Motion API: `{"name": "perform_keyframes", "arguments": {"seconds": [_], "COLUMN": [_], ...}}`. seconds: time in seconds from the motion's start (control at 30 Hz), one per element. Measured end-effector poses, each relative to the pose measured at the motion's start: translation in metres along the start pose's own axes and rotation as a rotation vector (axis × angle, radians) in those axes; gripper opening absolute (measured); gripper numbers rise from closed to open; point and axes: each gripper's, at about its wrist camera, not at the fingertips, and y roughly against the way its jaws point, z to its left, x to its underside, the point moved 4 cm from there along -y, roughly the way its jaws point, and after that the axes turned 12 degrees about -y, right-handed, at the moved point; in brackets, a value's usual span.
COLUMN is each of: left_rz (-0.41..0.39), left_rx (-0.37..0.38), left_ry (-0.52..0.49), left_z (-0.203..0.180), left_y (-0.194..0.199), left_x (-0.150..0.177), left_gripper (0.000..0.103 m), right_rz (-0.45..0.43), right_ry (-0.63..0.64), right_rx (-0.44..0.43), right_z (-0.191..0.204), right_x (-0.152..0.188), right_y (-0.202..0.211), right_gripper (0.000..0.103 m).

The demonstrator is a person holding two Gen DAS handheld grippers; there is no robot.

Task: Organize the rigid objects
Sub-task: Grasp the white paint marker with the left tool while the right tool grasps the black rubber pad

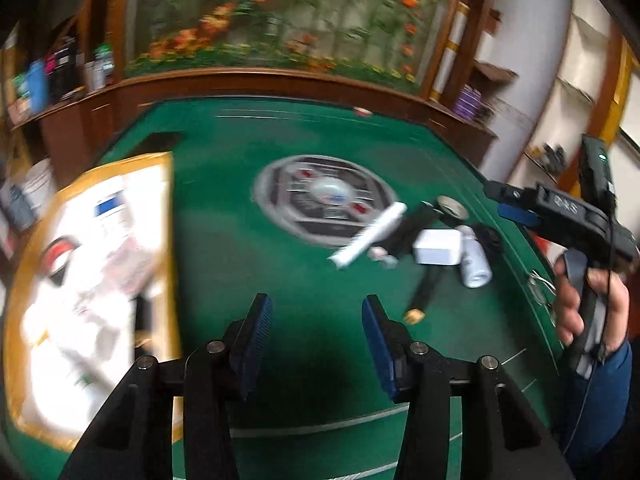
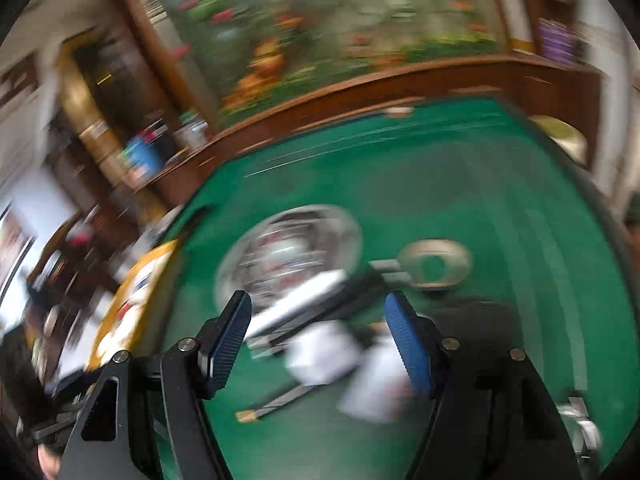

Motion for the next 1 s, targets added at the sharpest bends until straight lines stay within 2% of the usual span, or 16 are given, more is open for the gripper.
{"name": "perform_keyframes", "arguments": {"seconds": [0.1, 0.17, 0.37, 0.5, 0.63, 0.7, 0.73, 0.9, 1.0], "left_rz": [0.041, 0.063, 0.159, 0.213, 0.21, 0.216, 0.228, 0.214, 0.196], "left_rx": [0.026, 0.045, 0.079, 0.081, 0.055, 0.033, 0.028, -0.008, -0.021], "left_ry": [-0.029, -0.041, -0.143, -0.174, -0.177, -0.167, -0.159, -0.184, -0.148], "left_z": [-0.013, -0.019, -0.041, -0.049, -0.049, -0.046, -0.043, -0.04, -0.032], "left_y": [-0.031, -0.049, -0.104, -0.13, -0.139, -0.143, -0.148, -0.142, -0.13], "left_x": [-0.022, -0.035, -0.065, -0.073, -0.082, -0.083, -0.08, -0.066, -0.053], "left_gripper": [0.049, 0.049, 0.049, 0.043, 0.039, 0.026, 0.023, 0.018, 0.015], "right_rz": [-0.017, -0.005, 0.031, 0.037, 0.03, 0.03, 0.029, 0.029, 0.016], "right_ry": [-0.15, -0.234, -0.29, -0.33, -0.34, -0.334, -0.333, -0.325, -0.308], "right_rx": [0.028, 0.001, -0.058, -0.088, -0.085, -0.076, -0.068, -0.011, 0.053], "right_z": [-0.043, -0.058, -0.063, -0.069, -0.071, -0.07, -0.07, -0.075, -0.08], "right_x": [-0.016, -0.02, -0.019, -0.018, -0.019, -0.019, -0.019, -0.019, -0.019], "right_y": [0.001, 0.0, -0.003, 0.001, 0.003, 0.002, 0.001, -0.003, -0.003], "right_gripper": [0.069, 0.069, 0.069, 0.069, 0.069, 0.069, 0.069, 0.069, 0.069]}}
